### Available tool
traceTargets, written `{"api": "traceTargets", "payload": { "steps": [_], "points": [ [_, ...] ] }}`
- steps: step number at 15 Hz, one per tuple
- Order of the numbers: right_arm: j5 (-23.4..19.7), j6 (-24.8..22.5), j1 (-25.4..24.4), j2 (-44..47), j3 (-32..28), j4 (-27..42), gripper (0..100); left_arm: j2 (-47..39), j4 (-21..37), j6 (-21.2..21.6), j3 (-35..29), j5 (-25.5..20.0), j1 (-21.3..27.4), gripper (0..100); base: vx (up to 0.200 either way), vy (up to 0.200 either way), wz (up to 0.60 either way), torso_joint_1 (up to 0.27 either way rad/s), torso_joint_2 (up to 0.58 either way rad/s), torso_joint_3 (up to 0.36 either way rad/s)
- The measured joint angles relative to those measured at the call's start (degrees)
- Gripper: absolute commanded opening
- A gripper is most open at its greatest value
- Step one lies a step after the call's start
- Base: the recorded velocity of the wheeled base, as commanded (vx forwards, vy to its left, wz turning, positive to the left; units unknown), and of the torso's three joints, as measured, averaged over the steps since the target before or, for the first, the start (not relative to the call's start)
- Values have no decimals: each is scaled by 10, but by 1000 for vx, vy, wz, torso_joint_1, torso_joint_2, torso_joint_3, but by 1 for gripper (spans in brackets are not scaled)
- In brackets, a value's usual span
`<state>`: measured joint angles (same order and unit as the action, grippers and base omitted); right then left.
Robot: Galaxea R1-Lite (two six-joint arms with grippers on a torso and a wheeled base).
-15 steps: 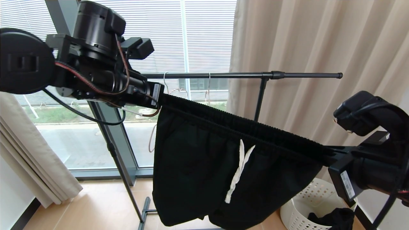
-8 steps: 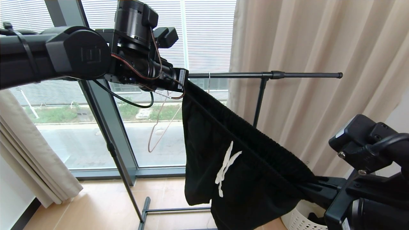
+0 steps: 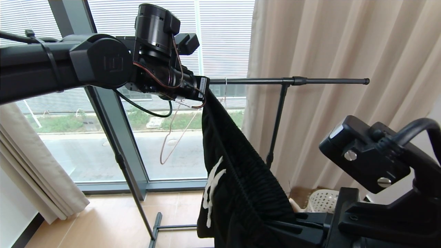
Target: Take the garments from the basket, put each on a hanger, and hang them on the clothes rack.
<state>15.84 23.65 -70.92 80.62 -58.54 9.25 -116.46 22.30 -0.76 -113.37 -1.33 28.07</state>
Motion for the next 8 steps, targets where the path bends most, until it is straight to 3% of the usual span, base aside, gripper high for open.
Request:
{"api": "traceTargets", "payload": {
  "steps": [3,4,8],
  "points": [
    [5,-7,10,-4,17,11,0,4,18,1,2,0,0,0,0,0,0,0,0,0],
    [8,-14,24,-5,21,24,0,10,57,3,4,0,-1,0,0,0,0,0,0,0],
    [81,-82,155,-6,30,66,0,58,159,4,15,1,-5,0,0,0,0,0,0,0]
  ]
}}
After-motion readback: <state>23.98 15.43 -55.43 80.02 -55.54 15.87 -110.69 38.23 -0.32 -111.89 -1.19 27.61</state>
